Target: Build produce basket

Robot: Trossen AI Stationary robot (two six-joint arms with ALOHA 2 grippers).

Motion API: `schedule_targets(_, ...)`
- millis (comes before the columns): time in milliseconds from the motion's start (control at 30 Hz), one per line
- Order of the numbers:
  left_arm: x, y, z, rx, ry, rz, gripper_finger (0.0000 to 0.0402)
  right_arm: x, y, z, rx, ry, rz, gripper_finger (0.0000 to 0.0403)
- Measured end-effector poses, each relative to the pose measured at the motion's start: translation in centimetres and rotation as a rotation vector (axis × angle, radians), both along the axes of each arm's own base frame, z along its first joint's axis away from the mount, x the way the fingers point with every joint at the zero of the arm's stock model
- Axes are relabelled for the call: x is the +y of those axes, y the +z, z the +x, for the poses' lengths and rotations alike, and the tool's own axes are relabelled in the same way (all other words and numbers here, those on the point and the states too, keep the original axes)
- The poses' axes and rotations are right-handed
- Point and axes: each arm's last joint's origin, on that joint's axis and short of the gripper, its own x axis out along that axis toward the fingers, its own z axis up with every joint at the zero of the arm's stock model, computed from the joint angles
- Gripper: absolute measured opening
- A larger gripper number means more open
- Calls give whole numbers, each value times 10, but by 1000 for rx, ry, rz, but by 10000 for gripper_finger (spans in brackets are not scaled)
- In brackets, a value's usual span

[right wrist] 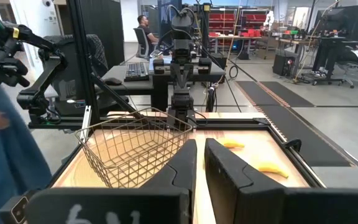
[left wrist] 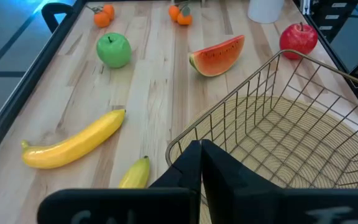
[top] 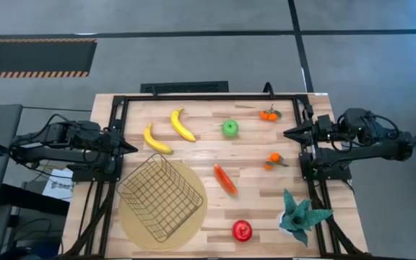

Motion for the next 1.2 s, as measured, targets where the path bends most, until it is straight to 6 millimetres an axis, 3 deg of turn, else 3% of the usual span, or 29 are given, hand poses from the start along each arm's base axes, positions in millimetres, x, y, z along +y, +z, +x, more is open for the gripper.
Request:
schedule_targets(667, 0, 2, 2, -32, -25, 44, 0, 0, 0, 0, 0, 0, 0, 56)
schedule_targets(900, 2, 3, 3, -47, 83, -35, 0, 0, 0, 0, 0, 0, 0, 56)
schedule_targets(1200, 3, 30, 13, -347, 156, -101, 0, 0, 0, 0, 0, 0, 0, 56)
